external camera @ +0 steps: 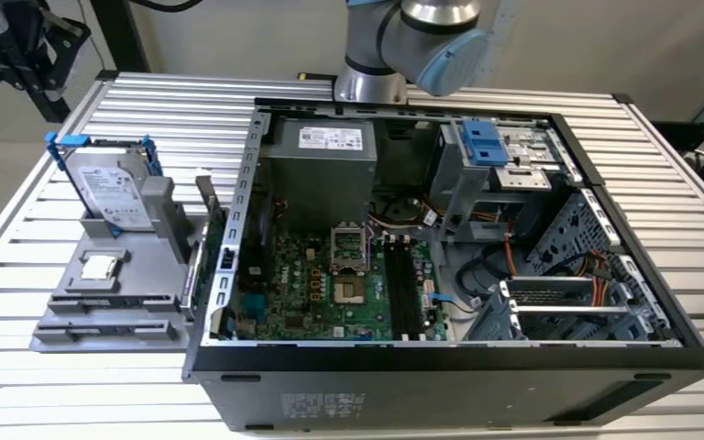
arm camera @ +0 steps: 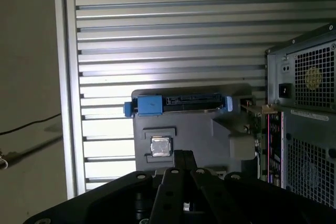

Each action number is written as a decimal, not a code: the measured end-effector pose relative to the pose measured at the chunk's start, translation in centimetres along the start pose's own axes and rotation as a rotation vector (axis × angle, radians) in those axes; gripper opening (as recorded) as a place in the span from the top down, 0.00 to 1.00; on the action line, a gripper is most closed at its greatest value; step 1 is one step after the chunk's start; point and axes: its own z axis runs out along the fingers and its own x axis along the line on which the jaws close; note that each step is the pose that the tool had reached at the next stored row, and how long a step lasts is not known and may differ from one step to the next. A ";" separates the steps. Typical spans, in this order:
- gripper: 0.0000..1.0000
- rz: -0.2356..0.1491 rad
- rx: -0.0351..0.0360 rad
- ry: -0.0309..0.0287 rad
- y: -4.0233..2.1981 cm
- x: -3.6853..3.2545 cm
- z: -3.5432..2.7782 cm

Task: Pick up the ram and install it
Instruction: 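Reach for the ram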

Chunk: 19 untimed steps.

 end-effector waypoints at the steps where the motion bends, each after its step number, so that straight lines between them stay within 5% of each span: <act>1: 1.00 0.000 0.0000 0.0001 0.00 0.00 0.00; 7: 1.00 0.000 0.0001 0.0002 -0.09 0.01 0.00; 19: 1.00 0.000 0.0002 0.0031 -1.51 -0.08 -0.03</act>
